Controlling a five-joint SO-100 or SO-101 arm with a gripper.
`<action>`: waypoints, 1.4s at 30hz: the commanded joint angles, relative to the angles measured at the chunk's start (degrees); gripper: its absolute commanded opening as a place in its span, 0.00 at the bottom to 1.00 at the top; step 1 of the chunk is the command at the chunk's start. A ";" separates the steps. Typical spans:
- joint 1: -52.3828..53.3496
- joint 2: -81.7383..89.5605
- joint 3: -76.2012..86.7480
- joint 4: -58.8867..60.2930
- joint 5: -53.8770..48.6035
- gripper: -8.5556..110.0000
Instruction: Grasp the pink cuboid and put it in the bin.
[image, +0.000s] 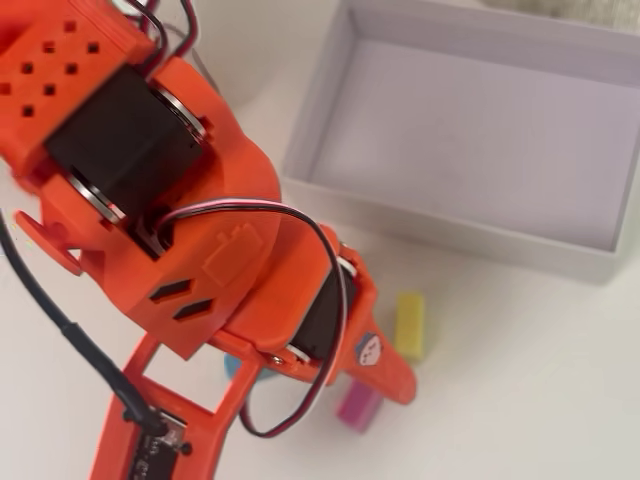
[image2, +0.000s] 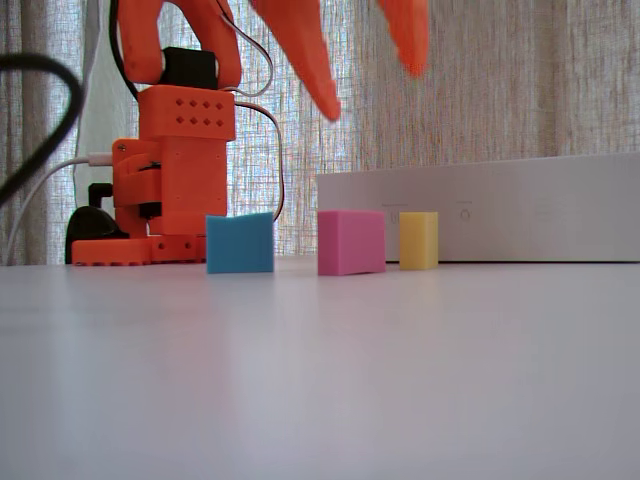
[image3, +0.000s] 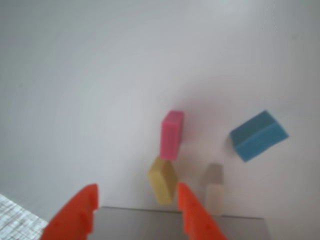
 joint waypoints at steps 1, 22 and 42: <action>0.62 -1.67 0.44 -1.41 -0.79 0.23; 1.67 -18.81 -10.55 -2.99 -0.35 0.19; 1.93 -22.59 -11.25 -7.38 -0.18 0.00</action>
